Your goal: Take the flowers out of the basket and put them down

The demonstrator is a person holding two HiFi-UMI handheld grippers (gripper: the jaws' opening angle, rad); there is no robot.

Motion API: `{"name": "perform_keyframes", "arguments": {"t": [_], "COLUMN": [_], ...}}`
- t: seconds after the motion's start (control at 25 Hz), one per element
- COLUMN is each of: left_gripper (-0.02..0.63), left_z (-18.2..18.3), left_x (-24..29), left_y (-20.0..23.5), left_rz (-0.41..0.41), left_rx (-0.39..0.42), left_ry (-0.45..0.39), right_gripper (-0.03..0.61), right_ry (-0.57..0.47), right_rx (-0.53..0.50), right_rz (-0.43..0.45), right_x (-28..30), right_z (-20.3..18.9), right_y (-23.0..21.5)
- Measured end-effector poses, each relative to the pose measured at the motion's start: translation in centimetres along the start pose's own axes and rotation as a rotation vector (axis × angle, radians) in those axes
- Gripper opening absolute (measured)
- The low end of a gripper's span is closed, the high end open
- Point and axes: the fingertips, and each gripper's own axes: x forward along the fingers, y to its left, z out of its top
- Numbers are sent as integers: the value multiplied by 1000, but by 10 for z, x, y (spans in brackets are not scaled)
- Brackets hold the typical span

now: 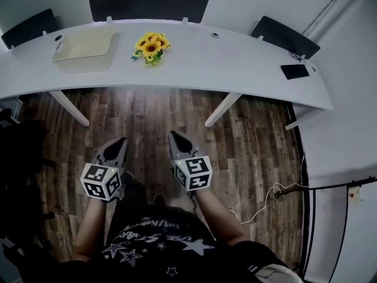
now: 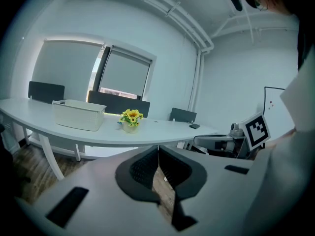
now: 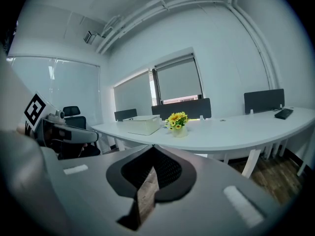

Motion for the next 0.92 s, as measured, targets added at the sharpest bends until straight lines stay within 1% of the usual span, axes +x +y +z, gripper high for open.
{"name": "perform_keyframes", "arguments": {"t": [0.16,0.4,0.72,0.92], "left_gripper": [15,15,15,15], "left_z": [1,1,-7,4], "left_x": [-14,-28,-47,-70], "left_y": [-6,-15,-9,-1], "left_rz": [23,27,20,3], "left_rx": [-10,-10,-30,-25], "left_ry": [-13,-21,-36,-72], "right_gripper": [2,2,3,3], "right_ry": [14,17,33,22], "right_rx": [-12,-3,-46,-46], "right_rz": [13,29,8,-21], "right_x": [-7,-15,-21,-25], "right_z": [-4,-7,-12,-6], "right_y": [7,15,36,54]}}
